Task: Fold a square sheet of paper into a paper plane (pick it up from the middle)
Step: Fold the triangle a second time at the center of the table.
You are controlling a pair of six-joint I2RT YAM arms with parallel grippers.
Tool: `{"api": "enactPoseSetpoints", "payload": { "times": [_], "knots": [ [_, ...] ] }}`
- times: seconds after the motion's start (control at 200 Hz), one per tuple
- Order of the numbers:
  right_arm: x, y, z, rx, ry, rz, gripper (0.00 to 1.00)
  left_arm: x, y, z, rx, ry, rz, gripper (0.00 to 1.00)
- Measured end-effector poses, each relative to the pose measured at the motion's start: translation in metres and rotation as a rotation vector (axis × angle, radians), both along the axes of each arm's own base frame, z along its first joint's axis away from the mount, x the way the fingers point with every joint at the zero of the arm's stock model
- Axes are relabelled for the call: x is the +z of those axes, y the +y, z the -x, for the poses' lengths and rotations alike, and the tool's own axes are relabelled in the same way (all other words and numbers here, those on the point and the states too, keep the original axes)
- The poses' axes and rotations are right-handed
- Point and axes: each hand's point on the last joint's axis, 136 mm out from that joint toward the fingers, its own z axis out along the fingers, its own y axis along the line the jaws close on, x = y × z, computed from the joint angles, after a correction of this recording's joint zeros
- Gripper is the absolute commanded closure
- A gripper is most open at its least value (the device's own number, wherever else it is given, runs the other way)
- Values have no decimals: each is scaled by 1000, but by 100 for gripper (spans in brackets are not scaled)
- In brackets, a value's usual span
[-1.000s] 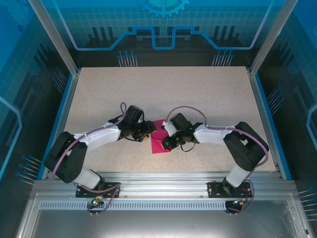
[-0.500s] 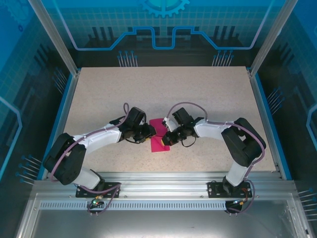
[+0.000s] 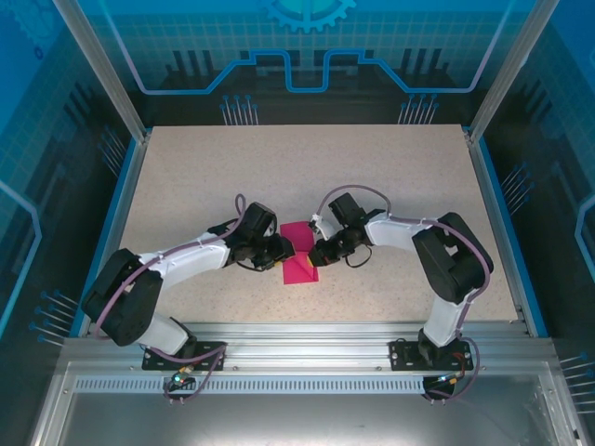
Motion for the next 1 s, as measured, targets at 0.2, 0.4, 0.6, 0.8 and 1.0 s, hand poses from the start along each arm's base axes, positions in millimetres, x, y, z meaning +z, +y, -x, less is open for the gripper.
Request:
{"api": "enactPoseSetpoints", "payload": {
  "times": [0.2,0.4,0.6,0.8,1.0],
  "knots": [
    [-5,1,-3,20,16,16,92,0,-5,-3,-12,1,-4,68],
    [-7,3,-7,43,22,29,92,-2,-7,-3,-20,7,-10,68],
    [-11,3,-8,68,32,44,91,-1,-9,-4,-31,4,-15,69],
    [-8,5,-10,91,28,48,91,-3,-11,-5,-41,8,-22,71],
    [-6,5,-11,115,21,53,91,-6,-10,-3,-42,20,-31,71]
  ]
}}
